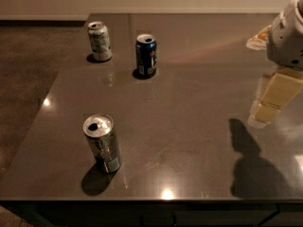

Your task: Move redbull can near pepsi can

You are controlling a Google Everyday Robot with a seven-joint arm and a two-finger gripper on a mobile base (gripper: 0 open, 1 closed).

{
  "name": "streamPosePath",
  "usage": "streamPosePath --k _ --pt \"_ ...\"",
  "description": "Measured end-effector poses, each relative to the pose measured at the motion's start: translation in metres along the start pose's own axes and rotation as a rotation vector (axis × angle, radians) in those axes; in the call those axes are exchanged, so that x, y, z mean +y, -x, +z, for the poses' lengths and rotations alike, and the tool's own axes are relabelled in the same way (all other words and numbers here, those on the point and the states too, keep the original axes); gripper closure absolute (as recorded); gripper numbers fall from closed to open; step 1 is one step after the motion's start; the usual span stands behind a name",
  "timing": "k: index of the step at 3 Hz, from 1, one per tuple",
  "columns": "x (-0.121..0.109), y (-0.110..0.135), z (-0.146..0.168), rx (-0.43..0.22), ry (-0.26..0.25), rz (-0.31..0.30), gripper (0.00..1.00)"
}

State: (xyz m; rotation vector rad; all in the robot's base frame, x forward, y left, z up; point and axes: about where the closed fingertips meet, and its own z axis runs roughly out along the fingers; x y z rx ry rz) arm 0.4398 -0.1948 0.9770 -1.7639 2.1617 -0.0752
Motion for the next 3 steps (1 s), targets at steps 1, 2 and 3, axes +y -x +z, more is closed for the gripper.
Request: streamPosePath --k 1,2,3 --pt "0.008 0.035 0.007 -0.081 0.006 -0.055 0.0" --pt "0.022 0.068 0.022 -0.152 0.054 -0.104 0.0" --pt "0.042 0.099 0.038 -0.213 0.134 -0.145 0.0"
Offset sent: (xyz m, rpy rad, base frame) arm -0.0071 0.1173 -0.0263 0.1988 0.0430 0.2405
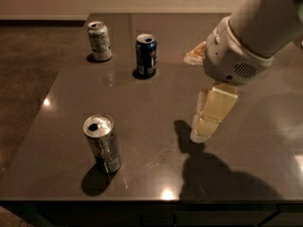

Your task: Move redbull can near pepsi can

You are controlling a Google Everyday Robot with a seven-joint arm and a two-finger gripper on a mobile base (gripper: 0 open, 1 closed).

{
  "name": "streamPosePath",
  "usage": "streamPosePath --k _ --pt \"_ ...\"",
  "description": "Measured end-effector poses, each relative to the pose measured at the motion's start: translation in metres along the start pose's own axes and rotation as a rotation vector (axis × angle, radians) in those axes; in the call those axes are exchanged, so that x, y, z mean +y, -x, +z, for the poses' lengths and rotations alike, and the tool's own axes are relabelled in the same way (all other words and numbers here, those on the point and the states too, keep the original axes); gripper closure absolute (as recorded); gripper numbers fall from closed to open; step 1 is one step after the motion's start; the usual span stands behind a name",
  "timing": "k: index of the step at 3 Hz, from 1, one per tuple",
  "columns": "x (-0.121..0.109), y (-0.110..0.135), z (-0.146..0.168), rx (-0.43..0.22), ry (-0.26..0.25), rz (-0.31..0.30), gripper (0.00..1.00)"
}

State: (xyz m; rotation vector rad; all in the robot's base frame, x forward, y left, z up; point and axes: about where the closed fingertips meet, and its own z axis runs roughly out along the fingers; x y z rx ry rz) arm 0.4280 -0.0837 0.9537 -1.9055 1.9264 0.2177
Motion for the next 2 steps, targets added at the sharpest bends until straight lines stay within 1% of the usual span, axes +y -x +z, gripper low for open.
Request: streamPosePath --k 1,2 --pt "0.015 0.026 0.022 -0.065 0.067 -0.017 0.0" --pt "0.028 0.048 0.041 -0.144 0.127 -0.016 0.0"
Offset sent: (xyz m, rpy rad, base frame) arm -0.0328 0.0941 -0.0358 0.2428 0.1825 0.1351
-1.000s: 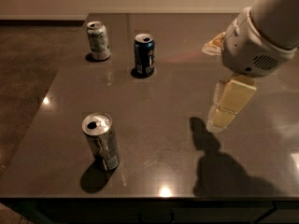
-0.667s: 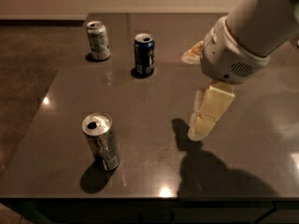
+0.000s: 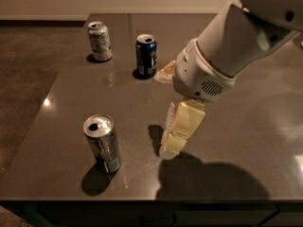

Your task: Move redbull can near pepsi can

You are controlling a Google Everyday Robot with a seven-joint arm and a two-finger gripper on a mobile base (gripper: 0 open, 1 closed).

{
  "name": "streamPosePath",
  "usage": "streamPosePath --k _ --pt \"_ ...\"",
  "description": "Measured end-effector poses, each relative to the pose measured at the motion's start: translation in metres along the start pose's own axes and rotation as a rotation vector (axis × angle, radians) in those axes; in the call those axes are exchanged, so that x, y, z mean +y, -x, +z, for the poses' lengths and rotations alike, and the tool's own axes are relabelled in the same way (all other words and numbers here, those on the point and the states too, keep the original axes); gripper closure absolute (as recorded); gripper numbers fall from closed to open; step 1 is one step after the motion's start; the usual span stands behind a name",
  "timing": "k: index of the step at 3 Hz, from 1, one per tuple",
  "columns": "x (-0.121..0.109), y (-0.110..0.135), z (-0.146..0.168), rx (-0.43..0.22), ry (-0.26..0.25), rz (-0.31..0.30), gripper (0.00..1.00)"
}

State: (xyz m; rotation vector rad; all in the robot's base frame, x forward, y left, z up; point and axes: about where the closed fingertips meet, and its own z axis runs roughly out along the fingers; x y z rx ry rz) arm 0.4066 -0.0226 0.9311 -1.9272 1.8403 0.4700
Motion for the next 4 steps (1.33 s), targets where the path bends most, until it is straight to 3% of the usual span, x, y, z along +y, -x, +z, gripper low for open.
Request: streamPosePath --k 2,4 --pt "0.016 0.042 0.038 -0.145 0.041 -0.024 0.0" --pt "0.033 0.069 0.065 -0.223 0.074 -0.039 0.0"
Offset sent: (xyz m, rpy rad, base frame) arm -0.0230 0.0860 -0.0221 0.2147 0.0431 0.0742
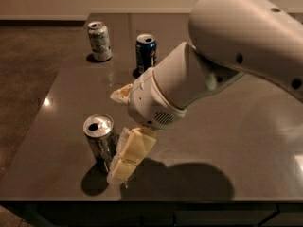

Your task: Move redbull can near pepsi can

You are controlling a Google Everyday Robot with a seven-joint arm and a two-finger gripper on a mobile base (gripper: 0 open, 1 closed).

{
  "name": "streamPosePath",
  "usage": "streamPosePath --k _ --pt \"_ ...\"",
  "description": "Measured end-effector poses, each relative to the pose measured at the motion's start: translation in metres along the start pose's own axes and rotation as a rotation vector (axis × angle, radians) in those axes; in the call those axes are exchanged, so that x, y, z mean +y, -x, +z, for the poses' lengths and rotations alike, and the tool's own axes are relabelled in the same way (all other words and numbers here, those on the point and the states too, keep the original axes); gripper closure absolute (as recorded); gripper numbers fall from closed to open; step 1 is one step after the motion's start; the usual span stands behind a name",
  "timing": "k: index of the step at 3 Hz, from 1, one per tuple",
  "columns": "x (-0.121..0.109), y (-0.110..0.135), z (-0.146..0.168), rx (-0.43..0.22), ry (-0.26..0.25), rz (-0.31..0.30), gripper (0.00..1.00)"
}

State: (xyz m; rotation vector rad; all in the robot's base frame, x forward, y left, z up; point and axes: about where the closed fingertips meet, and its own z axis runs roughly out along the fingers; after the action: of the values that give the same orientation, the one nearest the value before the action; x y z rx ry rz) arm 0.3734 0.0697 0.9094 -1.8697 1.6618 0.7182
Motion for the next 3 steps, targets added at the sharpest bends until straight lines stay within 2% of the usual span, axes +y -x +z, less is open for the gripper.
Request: streamPosePath --k 1,2,3 --pt "0.0007 0.0042 0.0111 -0.021 -0.007 0.002 0.0" --pt "-0.0025 0.0055 0.0163 -0.028 -0.012 0.012 0.18" --pt "-0.0083 0.0054 0.015 -0.043 -0.017 0.033 0.41"
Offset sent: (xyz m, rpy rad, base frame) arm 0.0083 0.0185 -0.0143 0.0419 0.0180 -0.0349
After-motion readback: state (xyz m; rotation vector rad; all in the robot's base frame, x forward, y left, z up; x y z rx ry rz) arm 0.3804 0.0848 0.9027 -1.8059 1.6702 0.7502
